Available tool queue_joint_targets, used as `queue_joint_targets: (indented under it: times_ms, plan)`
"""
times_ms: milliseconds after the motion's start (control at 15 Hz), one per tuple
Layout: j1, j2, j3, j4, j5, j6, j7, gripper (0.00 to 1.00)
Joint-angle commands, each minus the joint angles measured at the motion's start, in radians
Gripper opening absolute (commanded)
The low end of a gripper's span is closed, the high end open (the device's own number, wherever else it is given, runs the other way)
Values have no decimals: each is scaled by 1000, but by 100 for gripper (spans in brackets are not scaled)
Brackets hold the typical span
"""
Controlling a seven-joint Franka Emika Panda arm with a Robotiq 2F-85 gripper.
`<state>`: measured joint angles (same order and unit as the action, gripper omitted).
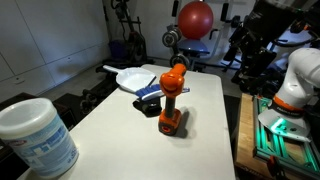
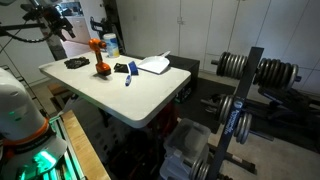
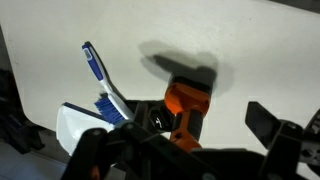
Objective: Slide the drill a little forward on the table
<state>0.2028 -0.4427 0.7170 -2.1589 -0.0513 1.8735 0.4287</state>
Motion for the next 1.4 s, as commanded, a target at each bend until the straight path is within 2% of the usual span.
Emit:
queue_joint_targets:
  times_ms: [0, 400, 800, 1067, 1133, 1333]
  plan:
    - [29, 13, -22, 3, -17, -3, 13, 100]
    - [27, -1, -32, 80, -62, -30, 2, 100]
    - [20, -13, -56, 156, -178, -15, -20, 100]
    - [33, -20, -94, 170, -166, 11, -27, 100]
    - [28, -5, -79, 177, -178, -3, -13, 100]
    - [31, -6, -92, 182, -177, -2, -13, 100]
